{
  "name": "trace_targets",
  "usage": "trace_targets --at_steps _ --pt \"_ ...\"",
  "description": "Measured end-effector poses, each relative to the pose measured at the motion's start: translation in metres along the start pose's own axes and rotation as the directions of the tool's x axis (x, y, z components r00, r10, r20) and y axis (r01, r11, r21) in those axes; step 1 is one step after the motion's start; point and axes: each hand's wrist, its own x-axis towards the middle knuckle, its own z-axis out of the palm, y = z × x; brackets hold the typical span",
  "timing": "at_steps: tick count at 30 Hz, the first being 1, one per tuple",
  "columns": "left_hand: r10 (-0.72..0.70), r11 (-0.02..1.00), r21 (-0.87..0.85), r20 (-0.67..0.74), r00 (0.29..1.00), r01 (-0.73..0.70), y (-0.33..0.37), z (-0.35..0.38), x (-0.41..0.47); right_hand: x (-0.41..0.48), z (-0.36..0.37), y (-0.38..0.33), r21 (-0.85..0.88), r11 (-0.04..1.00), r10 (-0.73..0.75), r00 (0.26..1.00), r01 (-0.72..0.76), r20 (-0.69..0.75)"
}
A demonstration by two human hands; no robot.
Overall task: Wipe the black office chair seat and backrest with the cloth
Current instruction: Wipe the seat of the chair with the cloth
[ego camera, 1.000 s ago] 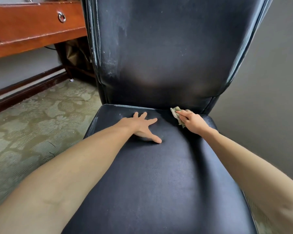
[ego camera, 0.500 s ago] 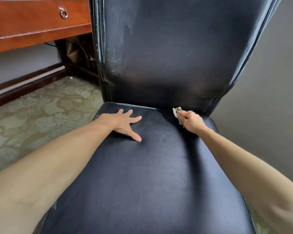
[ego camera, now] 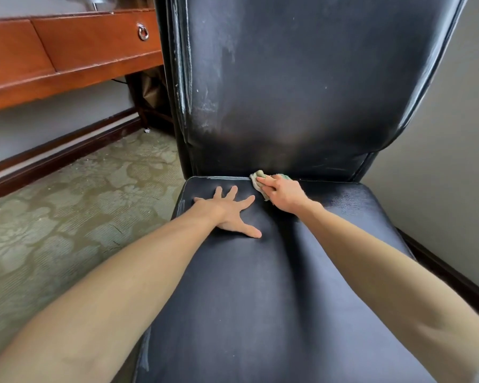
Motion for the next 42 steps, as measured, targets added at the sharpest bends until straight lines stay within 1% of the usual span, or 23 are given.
trace_targets --at_steps 3,6,8,11,14,16,19,25,30,33,38,42 --pt "-0.032 0.999 -0.025 0.008 0.999 0.032 0.003 0.003 -0.003 -0.006 -0.003 0.005 0.005 1.0 -0.024 0.999 0.025 -0.022" --pt "-0.051 0.997 -0.055 0.008 0.999 0.051 0.003 0.006 -0.004 -0.015 -0.006 0.015 0.008 1.0 -0.015 0.998 0.016 -0.066" --pt "-0.053 0.996 -0.067 0.011 0.999 0.054 0.002 0.008 -0.003 -0.024 -0.012 0.033 0.025 0.999 0.041 0.996 -0.039 -0.081" --pt "-0.049 0.995 -0.081 -0.003 0.999 0.049 0.001 0.01 -0.003 -0.041 -0.025 0.073 0.037 0.986 0.164 0.981 -0.161 -0.107" --pt "-0.042 0.996 -0.074 -0.031 0.999 0.04 0.002 0.01 -0.004 -0.049 -0.031 0.096 0.029 0.975 0.222 0.967 -0.22 -0.122" --pt "-0.036 0.997 -0.067 -0.046 0.998 0.033 0.002 0.011 -0.004 -0.046 -0.03 0.092 0.041 0.98 0.201 0.971 -0.197 -0.133" --pt "-0.028 0.996 -0.09 -0.037 0.999 0.025 -0.002 0.011 0.0 -0.043 -0.027 0.072 0.03 0.992 0.128 0.981 -0.125 -0.147" --pt "-0.024 0.995 -0.102 -0.026 0.999 0.021 -0.002 0.01 0.0 -0.029 -0.02 0.038 0.066 0.996 0.071 0.996 -0.067 -0.058" --pt "-0.029 0.995 -0.1 -0.079 0.996 0.021 0.0 0.009 -0.005 -0.003 -0.003 -0.015 0.089 0.987 -0.14 0.99 0.137 0.033" --pt "-0.037 0.993 -0.112 -0.081 0.996 0.028 0.004 0.008 -0.009 0.007 -0.002 -0.026 0.099 0.976 -0.201 0.977 0.193 0.071" --pt "-0.054 0.993 -0.106 -0.065 0.996 0.047 0.006 0.008 -0.008 0.007 -0.005 -0.01 0.094 0.972 -0.221 0.973 0.215 0.067" --pt "-0.06 0.993 -0.104 -0.053 0.997 0.055 0.006 0.007 -0.009 -0.005 -0.015 0.023 0.085 0.986 -0.149 0.988 0.145 0.037"
